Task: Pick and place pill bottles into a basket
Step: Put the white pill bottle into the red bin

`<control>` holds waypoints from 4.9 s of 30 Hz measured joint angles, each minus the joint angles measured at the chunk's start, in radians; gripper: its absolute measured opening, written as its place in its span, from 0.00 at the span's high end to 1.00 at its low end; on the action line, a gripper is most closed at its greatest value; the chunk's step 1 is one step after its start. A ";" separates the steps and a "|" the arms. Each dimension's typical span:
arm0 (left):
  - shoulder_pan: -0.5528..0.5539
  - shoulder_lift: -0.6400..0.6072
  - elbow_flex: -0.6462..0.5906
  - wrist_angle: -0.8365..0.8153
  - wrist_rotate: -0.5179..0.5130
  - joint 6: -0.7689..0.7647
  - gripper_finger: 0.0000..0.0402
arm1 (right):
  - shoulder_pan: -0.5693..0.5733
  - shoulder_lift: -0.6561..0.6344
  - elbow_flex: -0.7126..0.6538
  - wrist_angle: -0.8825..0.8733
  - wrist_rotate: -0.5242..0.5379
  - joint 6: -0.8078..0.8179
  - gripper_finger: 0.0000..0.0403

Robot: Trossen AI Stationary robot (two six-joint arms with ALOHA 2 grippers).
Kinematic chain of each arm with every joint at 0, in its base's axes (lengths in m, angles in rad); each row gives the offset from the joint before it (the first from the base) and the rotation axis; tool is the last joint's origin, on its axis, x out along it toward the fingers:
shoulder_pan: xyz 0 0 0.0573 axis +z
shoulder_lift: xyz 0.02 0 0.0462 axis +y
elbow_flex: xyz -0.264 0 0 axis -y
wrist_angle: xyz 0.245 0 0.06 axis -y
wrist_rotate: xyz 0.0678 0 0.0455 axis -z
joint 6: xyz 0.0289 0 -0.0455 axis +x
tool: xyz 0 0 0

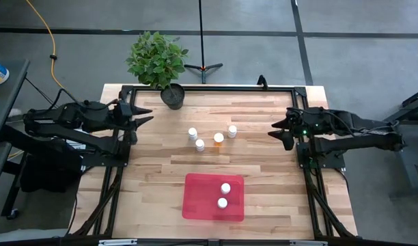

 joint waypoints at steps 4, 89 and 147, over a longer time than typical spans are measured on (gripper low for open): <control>0.005 0.011 0.001 0.011 -0.019 0.000 0.67 | -0.017 -0.001 0.000 0.000 0.004 0.017 0.42; 0.425 1.106 0.738 -0.552 0.636 0.434 0.23 | -0.050 0.000 0.002 -0.106 -0.138 -0.080 0.42; 0.426 1.106 0.311 -0.122 0.547 0.445 0.23 | -0.050 0.000 0.002 -0.106 -0.133 -0.080 0.42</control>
